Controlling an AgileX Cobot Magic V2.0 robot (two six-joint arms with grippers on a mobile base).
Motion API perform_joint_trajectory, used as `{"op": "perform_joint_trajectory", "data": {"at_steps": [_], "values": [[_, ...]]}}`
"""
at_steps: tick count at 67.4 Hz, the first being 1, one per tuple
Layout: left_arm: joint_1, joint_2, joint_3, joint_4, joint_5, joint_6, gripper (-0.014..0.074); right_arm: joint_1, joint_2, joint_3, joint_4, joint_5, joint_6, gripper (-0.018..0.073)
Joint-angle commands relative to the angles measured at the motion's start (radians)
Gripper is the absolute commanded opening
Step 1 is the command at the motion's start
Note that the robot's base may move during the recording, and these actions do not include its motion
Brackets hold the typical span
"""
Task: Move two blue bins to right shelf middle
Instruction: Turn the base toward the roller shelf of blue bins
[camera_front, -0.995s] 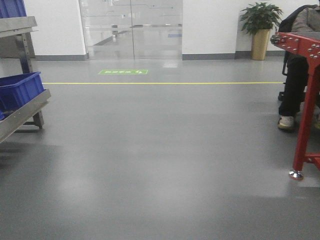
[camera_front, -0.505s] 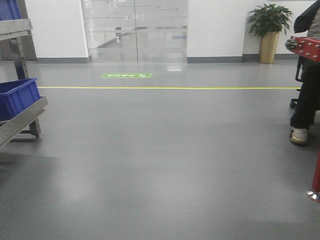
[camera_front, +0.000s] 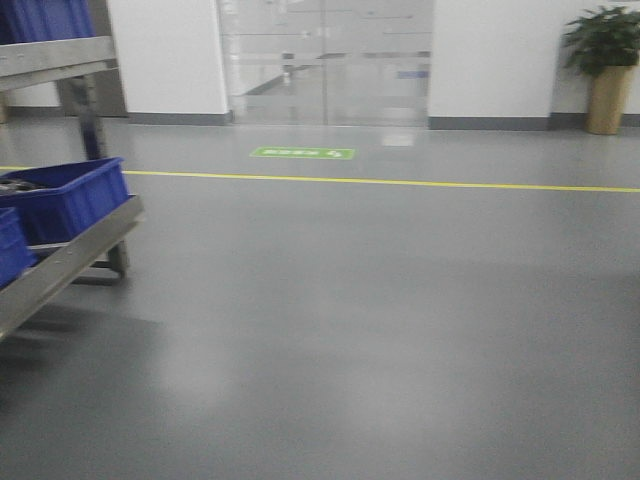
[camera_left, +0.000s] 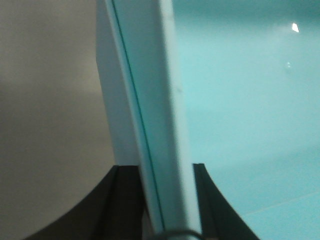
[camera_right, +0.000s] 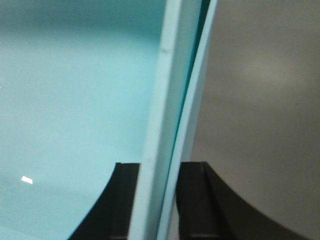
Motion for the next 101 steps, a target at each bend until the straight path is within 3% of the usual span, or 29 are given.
{"op": "perform_joint_trajectory", "data": {"at_steps": [1,101], "values": [[-0.007,-0.024,-0.018,-0.072,-0.062,0.017,-0.0111,-0.002,-0.012,-0.011,-0.019,-0.07,-0.003,-0.0162],[-0.007,-0.024,-0.018,-0.072,-0.062,0.017,-0.0111,-0.002,-0.012,-0.011,-0.019,-0.07,-0.003,-0.0162]]}}
